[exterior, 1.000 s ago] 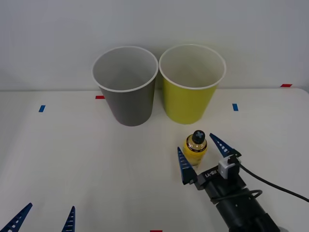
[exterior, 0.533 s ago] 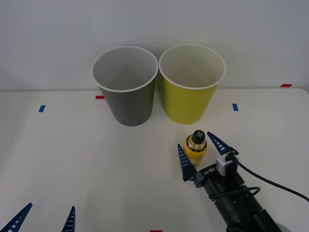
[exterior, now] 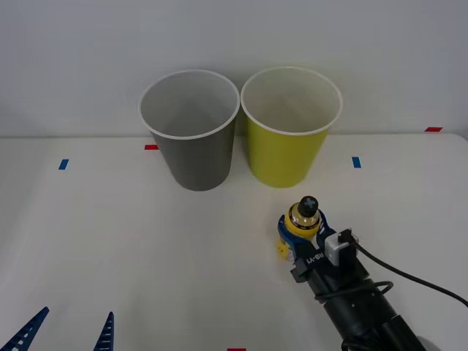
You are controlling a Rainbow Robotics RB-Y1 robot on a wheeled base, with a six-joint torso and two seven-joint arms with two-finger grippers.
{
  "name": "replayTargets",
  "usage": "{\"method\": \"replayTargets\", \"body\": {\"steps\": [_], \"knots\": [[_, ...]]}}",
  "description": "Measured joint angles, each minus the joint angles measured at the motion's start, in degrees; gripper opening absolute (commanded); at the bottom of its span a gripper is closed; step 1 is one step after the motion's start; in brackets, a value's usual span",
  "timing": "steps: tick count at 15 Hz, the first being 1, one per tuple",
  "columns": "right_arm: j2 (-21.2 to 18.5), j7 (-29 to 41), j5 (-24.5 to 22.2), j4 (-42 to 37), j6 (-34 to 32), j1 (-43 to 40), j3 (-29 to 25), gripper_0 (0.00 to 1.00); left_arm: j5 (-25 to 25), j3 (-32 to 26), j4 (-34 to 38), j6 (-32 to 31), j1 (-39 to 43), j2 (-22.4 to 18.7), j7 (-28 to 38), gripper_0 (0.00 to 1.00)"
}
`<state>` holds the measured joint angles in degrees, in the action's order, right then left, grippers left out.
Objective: Put cans in the gray bin and PET bottles in the light green bin.
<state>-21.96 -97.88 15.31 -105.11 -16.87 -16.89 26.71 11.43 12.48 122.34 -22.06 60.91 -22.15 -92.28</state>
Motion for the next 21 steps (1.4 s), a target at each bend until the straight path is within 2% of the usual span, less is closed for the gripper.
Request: {"method": "replayTargets", "body": {"steps": [3, 4, 8, 11, 14, 18, 21], "knots": [[0.35, 0.11, 0.18, -0.43, 0.45, -0.66, 0.13, 0.00, 0.00, 0.00, 0.00, 0.00, 0.00, 0.00, 0.00, 1.00], [0.27, 0.11, 0.25, -1.77, 2.58, -1.07, 0.02, 0.00, 0.00, 0.00, 0.00, 0.00, 0.00, 0.00, 0.00, 1.00], [-0.81, 0.66, 0.43, -17.04, 20.01, -4.55, -2.11, 0.00, 0.00, 0.00, 0.00, 0.00, 0.00, 0.00, 0.00, 1.00], [-1.08, 1.60, 0.37, -25.68, 31.39, -5.29, -3.84, 0.00, 0.00, 0.00, 0.00, 0.00, 0.00, 0.00, 0.00, 1.00], [-0.84, 5.61, -1.08, -34.85, 46.72, -4.12, -5.33, 0.00, 0.00, 0.00, 0.00, 0.00, 0.00, 0.00, 0.00, 1.00], [-0.85, 17.19, -11.48, -43.26, 68.15, 3.59, -4.30, 0.00, 0.00, 0.00, 0.00, 0.00, 0.00, 0.00, 0.00, 1.00], [-1.07, 26.89, -14.12, -44.63, 79.36, 14.14, -3.42, 0.00, 0.00, 0.00, 0.00, 0.00, 0.00, 0.00, 0.00, 1.00]]}}
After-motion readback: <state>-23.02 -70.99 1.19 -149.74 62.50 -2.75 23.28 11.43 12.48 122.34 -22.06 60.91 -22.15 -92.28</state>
